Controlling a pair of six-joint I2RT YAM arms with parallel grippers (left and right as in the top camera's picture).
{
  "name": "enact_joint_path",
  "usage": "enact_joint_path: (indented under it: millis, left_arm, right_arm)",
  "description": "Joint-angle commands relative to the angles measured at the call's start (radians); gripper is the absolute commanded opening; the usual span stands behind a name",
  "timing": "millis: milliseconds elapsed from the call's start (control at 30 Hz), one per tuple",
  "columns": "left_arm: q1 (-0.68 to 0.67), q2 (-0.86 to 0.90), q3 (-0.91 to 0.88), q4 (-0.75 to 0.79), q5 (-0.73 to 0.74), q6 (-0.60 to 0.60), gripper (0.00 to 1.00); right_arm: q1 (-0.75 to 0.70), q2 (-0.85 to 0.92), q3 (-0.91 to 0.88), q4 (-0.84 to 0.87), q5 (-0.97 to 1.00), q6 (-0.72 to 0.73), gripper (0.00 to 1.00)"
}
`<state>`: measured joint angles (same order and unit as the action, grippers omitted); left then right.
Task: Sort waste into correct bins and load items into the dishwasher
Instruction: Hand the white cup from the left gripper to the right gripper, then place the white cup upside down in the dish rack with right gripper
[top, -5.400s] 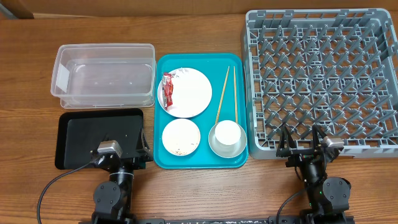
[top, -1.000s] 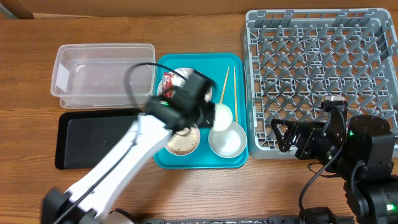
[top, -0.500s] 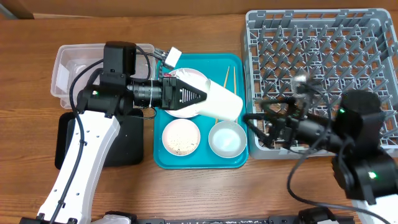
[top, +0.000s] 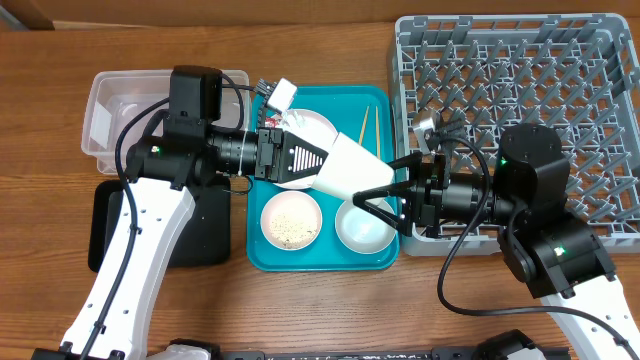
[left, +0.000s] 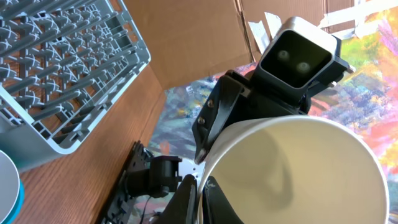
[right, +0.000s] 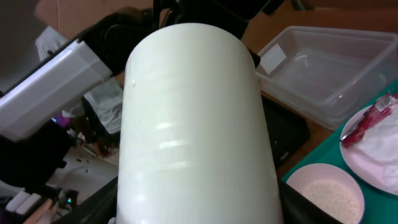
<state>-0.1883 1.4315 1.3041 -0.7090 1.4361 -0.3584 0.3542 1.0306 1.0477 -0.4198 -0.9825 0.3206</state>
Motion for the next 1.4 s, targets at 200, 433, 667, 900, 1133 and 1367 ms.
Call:
enact_joint_path:
  millis: [200,433,667,900,1133,1367]
  left_arm:
    - [-0.015,0.001,0.01,0.003,0.019,0.045,0.59]
    - [-0.013,0.001,0.01,-0.034,-0.175,0.049,1.0]
    - [-0.016,0.001,0.01,-0.135,-0.436,0.049,1.0]
    - [-0.026,0.001,0.01,-0.157,-0.509,0.049,1.0]
    - [-0.083,0.001,0.01,-0.168,-0.611,0.048,1.0]
    - [-0.163,0.001,0.01,-0.212,-0.795,0.047,1.0]
  right_arm:
    - [-0.026,-0.025,0.019,0.001,-0.002,-0.007,0.51]
    - [-0.183,-0.095,0.02,-0.204,0.21,-0.005,0.47]
    - [-0.23,-0.114,0.021,-0.588,0.7,0.108,0.43]
    - [-0.23,0.031,0.021,-0.793,0.85,0.122,0.43]
    - [-0.229,0.18,0.021,-0.809,0.776,0.092,0.43]
    - [-0.229,0.247,0.022,-0.842,0.77,0.079,0.84]
